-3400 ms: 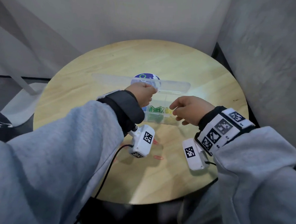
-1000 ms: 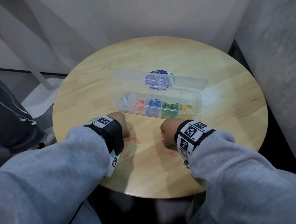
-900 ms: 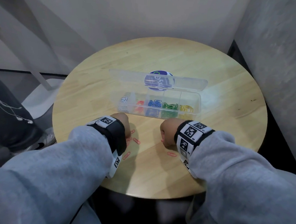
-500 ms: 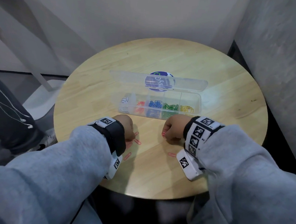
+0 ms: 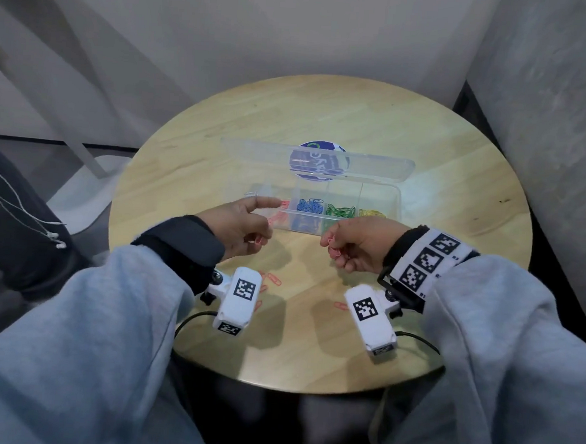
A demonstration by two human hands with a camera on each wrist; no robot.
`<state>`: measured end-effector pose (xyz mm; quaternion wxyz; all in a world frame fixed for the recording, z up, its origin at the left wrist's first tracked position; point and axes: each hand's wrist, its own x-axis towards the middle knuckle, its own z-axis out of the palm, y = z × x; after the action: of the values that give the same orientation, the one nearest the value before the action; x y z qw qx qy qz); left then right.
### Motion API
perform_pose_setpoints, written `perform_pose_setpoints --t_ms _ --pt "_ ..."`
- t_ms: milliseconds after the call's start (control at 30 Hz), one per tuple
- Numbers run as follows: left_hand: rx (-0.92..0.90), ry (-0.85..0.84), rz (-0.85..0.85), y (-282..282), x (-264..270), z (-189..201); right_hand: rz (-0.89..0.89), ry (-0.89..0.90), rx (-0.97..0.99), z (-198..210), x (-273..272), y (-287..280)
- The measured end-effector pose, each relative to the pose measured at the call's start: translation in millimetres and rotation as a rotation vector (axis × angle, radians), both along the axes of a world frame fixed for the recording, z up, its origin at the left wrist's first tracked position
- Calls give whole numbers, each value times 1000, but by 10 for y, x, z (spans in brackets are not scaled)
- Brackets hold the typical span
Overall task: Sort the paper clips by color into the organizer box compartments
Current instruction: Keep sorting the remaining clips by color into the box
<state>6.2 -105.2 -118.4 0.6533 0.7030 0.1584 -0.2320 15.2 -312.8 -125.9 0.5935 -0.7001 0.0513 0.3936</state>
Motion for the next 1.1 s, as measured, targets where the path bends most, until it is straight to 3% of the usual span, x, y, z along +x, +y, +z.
perform_pose_setpoints --t_ms 267,367,600,867,1100 --pt "-141 164 73 21 -92 25 -49 46 52 25 -62 -13" --pt "-138 191 70 42 -102 54 18 -1 -63 19 -72 18" --pt "-157 257 82 47 -99 -18 313 -283 -582 -7 -100 -35" --pt "-200 198 238 -16 -23 -158 272 -246 -567 -29 -110 -61" --pt "-263 207 196 92 -41 -18 503 -326 -760 17 -168 -48"
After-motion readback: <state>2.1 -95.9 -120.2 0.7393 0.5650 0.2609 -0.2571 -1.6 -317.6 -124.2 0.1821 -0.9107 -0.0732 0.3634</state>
